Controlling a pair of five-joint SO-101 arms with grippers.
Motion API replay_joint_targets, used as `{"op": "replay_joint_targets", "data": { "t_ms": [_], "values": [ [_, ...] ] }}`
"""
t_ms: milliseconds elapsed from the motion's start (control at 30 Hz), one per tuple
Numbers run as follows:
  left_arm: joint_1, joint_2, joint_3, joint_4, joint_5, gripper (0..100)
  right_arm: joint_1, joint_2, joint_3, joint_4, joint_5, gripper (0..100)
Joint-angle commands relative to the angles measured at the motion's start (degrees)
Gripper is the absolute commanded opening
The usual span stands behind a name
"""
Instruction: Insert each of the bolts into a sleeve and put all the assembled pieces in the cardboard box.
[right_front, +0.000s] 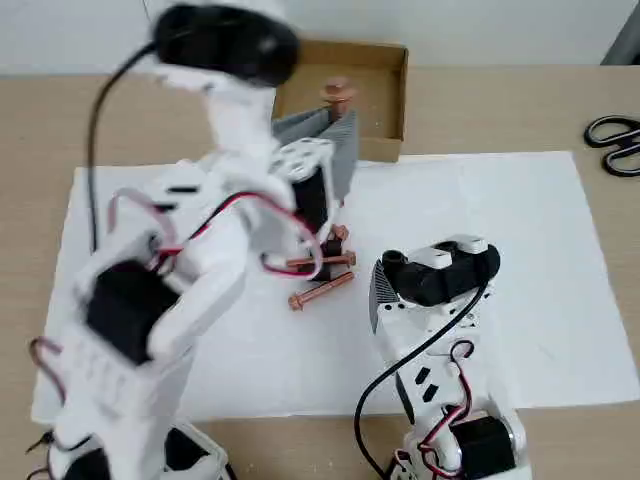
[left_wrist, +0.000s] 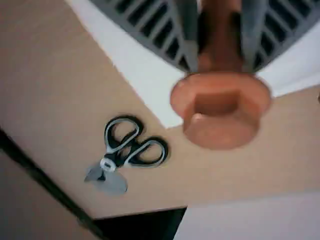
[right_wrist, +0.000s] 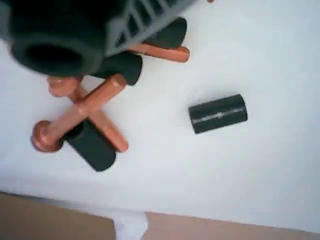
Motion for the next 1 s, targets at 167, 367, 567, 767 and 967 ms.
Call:
{"op": "replay_joint_targets", "data": {
  "t_ms": [167, 367, 567, 767, 967],
  "values": [
    [0.00, -7.03, 16.75, -10.37, -0.35, 0, -2.33, -0.75, 3.52, -13.32, -0.88, 0.4],
    [0.00, -8.26, 24.04, -18.29, -0.62, 0, -6.90, -0.84, 9.23, -25.10, -0.62, 0.4],
    [0.00, -8.26, 26.07, -18.20, -0.35, 0, -6.90, -0.84, 9.32, -26.59, -0.62, 0.4],
    [0.00, -8.18, 31.87, -20.57, -0.35, 0, -6.90, -0.84, 9.32, -26.42, -0.62, 0.4],
    [0.09, -8.18, 38.02, -28.48, -0.35, 0, -7.08, -0.84, 9.32, -26.33, -0.62, 0.4]
  ]
}}
